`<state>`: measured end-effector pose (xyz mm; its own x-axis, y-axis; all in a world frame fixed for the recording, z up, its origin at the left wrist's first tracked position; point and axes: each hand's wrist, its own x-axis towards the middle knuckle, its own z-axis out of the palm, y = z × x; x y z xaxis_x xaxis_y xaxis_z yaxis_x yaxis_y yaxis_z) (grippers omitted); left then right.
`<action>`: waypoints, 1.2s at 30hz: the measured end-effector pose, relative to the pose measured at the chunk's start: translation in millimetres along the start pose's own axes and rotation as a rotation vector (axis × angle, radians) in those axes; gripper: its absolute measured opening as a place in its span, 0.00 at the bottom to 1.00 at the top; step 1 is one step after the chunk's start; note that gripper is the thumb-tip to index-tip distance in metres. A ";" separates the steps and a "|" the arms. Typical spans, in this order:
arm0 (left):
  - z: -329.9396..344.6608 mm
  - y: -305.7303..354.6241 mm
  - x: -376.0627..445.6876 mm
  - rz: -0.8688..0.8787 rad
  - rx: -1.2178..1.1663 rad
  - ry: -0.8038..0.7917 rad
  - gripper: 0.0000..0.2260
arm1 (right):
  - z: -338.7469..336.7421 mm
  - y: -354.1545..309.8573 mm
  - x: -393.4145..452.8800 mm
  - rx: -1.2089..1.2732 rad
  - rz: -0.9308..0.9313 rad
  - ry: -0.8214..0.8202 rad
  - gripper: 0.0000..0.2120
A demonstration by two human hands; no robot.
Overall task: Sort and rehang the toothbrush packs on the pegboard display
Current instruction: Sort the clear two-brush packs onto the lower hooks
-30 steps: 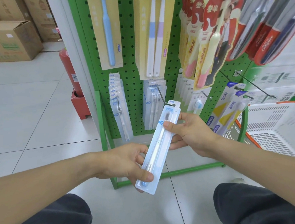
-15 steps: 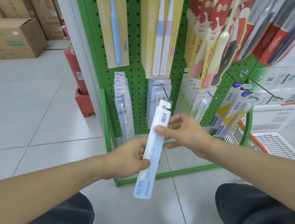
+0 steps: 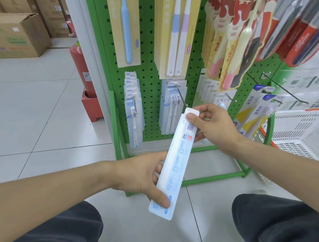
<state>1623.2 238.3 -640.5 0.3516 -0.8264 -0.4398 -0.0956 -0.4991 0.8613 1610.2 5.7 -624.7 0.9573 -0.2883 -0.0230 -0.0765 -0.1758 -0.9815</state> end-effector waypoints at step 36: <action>-59.4 -9.5 -29.4 0.009 0.302 0.747 0.01 | 86.3 -22.7 -3.6 -0.018 -0.161 -0.151 0.09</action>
<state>1669.2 282.8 -620.7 0.8693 -0.4912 -0.0547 -0.3114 -0.6302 0.7113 1632.6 92.0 -618.8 0.9884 -0.1110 0.1041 0.0770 -0.2252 -0.9713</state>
